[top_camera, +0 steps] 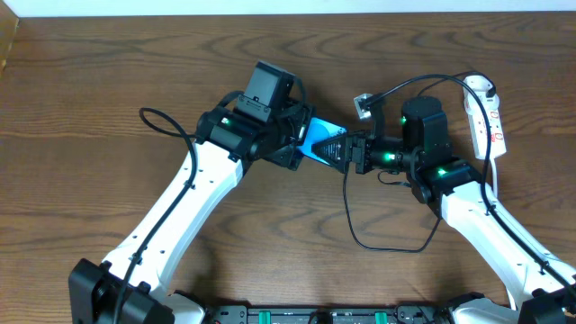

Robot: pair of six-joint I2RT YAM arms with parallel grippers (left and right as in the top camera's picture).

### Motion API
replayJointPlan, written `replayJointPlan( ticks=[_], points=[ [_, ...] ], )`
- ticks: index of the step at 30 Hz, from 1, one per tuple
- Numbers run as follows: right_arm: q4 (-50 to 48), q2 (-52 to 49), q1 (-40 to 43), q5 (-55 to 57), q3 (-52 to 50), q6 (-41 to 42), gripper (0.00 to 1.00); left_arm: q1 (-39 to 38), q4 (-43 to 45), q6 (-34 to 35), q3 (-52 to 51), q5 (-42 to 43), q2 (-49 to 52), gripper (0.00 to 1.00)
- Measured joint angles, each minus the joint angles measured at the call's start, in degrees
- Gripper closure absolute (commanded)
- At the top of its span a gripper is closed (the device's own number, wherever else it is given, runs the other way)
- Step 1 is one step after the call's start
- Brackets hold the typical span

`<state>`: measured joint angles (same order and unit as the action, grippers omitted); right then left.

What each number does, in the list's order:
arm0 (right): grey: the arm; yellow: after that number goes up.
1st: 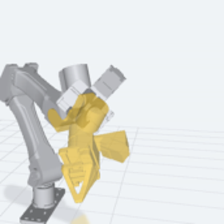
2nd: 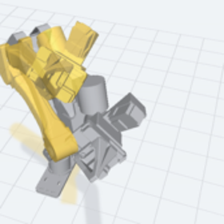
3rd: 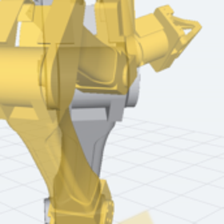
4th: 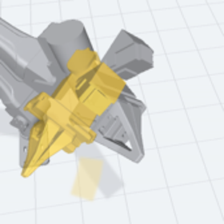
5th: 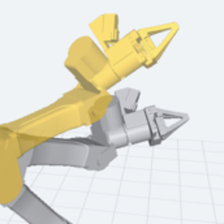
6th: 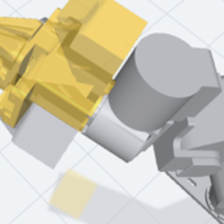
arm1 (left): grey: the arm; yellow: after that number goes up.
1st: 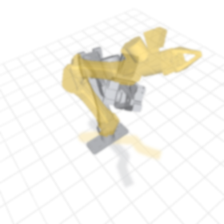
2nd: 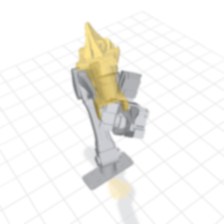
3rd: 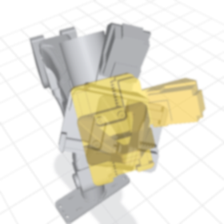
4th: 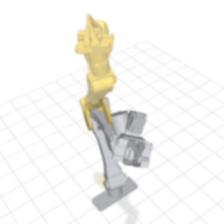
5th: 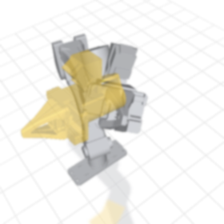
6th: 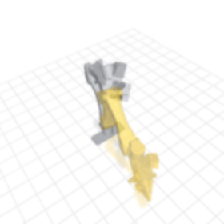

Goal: Plug charger to phone and switch on socket
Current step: 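Grasp the phone's side edge with the right gripper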

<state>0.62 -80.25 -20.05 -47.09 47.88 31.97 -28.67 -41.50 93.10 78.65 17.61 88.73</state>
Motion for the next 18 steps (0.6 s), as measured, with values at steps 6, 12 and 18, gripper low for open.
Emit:
replayJointPlan(
  ticks=[6,12,18],
  points=[
    [-0.3,0.0,0.0,1.2,0.0,0.8,0.34,-0.9,0.0,1.4,0.0,0.0,0.0,0.93],
    [-2.0,0.0,0.0,1.8,0.0,2.2,0.37,-0.9,0.0,1.6,0.0,0.0,0.0,0.92],
    [-2.4,0.0,0.0,2.0,0.0,3.7,0.51,-0.9,0.0,1.6,0.0,0.0,0.0,0.93]
  ],
)
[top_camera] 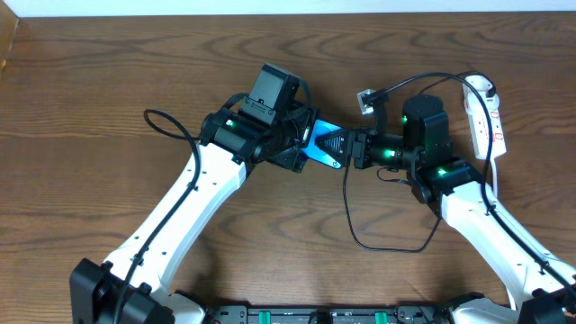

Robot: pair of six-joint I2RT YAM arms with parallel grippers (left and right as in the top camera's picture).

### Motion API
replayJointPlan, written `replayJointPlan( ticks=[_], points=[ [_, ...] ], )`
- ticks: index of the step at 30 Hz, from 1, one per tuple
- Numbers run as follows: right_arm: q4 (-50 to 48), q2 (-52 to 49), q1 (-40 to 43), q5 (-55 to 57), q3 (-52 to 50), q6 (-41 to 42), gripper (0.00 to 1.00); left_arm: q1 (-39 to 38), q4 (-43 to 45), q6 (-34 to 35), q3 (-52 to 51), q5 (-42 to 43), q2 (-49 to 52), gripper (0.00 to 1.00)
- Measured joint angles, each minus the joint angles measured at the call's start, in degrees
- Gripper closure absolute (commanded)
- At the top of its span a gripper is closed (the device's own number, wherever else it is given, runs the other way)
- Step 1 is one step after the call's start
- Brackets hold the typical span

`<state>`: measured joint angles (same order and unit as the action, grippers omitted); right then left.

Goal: Plug charger to phone and switch on socket
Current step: 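Grasp the phone's side edge with the right gripper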

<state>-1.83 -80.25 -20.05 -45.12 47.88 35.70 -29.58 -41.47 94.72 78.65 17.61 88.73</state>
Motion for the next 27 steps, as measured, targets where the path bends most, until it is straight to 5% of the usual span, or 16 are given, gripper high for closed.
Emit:
replayJointPlan(
  ticks=[2,19,23,27],
  points=[
    [-0.1,0.0,0.0,0.0,0.0,0.2,0.6,0.0,0.0,0.0,0.0,0.0,0.0,0.93],
    [0.0,0.0,-2.7,1.5,0.0,1.0,0.84,-1.0,0.0,0.0,0.0,-0.9,0.0,0.93],
    [0.0,0.0,-2.7,2.0,0.0,1.0,0.99,-1.0,0.0,0.0,0.0,-1.2,0.0,0.93],
    [0.3,0.0,-2.7,2.6,0.0,1.6,0.99,-1.0,0.2,0.0,0.0,-1.3,0.0,0.92]
  ],
)
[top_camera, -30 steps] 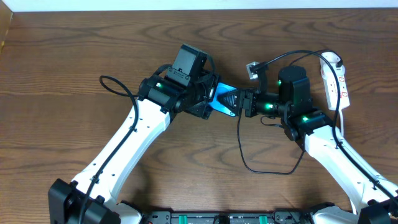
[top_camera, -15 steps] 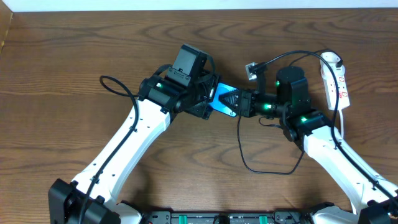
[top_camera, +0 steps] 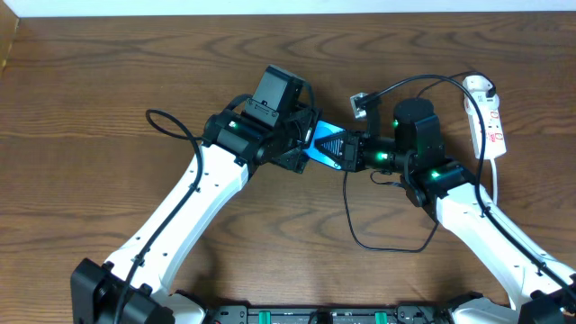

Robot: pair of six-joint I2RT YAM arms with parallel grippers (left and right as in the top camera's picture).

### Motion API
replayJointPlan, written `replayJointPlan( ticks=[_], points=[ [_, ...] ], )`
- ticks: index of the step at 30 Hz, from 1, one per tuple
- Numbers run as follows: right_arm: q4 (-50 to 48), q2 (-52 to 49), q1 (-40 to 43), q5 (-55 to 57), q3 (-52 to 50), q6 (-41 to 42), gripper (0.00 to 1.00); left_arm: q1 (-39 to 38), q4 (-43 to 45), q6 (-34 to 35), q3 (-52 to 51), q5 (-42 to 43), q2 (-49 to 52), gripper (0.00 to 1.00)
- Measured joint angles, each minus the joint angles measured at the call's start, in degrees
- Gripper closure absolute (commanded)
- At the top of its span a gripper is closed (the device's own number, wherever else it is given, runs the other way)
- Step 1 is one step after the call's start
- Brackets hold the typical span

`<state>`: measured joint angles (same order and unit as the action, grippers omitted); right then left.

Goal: Plug charger to phone and switch on socket
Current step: 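Grasp the phone's side edge with the right gripper, then rotate the phone with both grippers, bottom end toward the right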

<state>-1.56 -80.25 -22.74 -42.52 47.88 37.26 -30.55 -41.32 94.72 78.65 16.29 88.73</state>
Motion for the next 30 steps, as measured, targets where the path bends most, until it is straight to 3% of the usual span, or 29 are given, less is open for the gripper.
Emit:
replayJointPlan(
  ticks=[1,3,4,5,14,17,24,30],
  points=[
    [0.0,0.0,0.0,0.0,0.0,0.0,0.99,0.0,0.0,0.0,0.0,0.0,0.0,0.83],
    [0.0,0.0,0.0,0.1,0.0,0.0,0.99,0.0,0.0,0.0,0.0,-0.1,0.0,0.38],
    [0.0,0.0,0.0,0.1,0.0,0.0,0.99,0.0,0.0,0.0,0.0,-0.1,0.0,0.21],
    [0.0,0.0,0.0,0.1,0.0,0.0,0.99,0.0,0.0,0.0,0.0,-0.1,0.0,0.13],
    [1.7,0.0,3.7,1.1,0.0,0.1,0.99,2.4,2.2,-4.2,-0.1,2.5,0.0,0.12],
    [2.4,0.0,7.4,2.0,0.0,3.8,0.99,4.8,3.9,-6.1,-0.1,5.5,0.0,0.12],
    [2.4,0.0,12.9,3.1,0.0,24.3,0.99,6.8,4.5,-7.8,-0.1,9.6,-0.1,0.12],
    [-6.1,0.0,13.0,0.7,0.0,44.0,0.99,6.8,5.0,-8.0,-0.1,5.8,-0.1,0.12]
  ],
)
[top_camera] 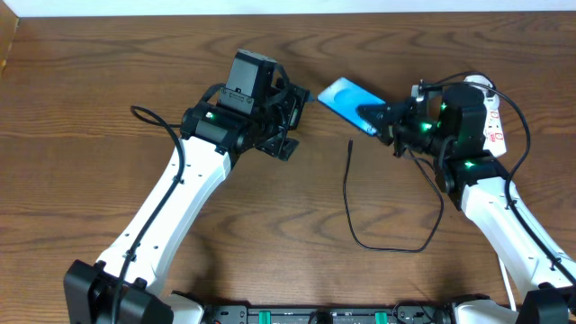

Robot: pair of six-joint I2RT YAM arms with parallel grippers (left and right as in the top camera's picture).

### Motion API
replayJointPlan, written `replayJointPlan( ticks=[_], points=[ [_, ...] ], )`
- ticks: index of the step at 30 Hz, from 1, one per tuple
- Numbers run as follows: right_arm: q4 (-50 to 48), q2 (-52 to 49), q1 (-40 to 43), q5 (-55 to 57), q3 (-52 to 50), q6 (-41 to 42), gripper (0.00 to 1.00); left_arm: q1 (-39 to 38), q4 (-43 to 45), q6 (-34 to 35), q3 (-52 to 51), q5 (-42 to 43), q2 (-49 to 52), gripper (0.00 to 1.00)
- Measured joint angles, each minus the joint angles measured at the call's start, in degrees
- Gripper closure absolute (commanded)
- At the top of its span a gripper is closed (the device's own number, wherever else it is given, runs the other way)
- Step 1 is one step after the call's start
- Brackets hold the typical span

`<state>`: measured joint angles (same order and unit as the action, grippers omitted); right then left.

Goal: Plug charger to phone and switch on socket
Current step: 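Rotate the phone with both grippers, bottom end toward the right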

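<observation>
The blue phone [342,97] sits tilted at centre right of the overhead view. Its right end is between the fingers of my right gripper [376,115], which looks shut on it. The black charger cable [387,245] loops over the table, and its free plug end [349,143] lies bare below the phone, attached to nothing. My left gripper [288,126] stands apart to the left of the phone with open, empty fingers. The white socket strip [493,121] lies at the far right, partly behind the right arm.
A small white adapter piece [418,90] shows just above the right wrist. Black cables trail off both arms. The table's back edge [288,13] runs along the top of the view.
My left gripper has let go of the phone and drawn back left. My right gripper and the phone are now further right and up. The cable end lies loose on the table.
Through all three earlier moments the phone was held between both grippers at mid table, the left on its left end, the right pressed to its right end where the cable led. Now only the right gripper has the phone, and the plug end lies free.
</observation>
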<state>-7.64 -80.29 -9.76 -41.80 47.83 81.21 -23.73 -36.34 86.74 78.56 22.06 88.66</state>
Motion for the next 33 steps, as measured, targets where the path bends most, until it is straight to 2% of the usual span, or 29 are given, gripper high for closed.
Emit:
replayJointPlan(
  ticks=[4,10,13,19,33],
  points=[
    [-5.0,0.0,-0.5,-0.9,0.0,12.0,0.98,0.0,3.4,0.0,0.0,-3.4,0.0,0.12],
    [-7.1,0.0,-3.3,-1.4,0.0,26.4,0.99,0.0,8.9,0.0,0.0,-5.1,0.0,0.13],
    [-9.9,0.0,-4.6,-1.7,0.0,31.1,0.99,0.0,9.6,0.3,0.0,-5.7,0.0,0.23],
    [-16.9,0.0,-5.1,-2.1,0.0,34.6,0.99,0.0,9.6,0.5,0.0,-5.9,0.4,0.24],
    [-16.8,0.0,-7.2,-2.2,0.0,35.6,0.99,0.0,15.2,0.5,0.0,-5.9,1.1,0.23]
  ],
)
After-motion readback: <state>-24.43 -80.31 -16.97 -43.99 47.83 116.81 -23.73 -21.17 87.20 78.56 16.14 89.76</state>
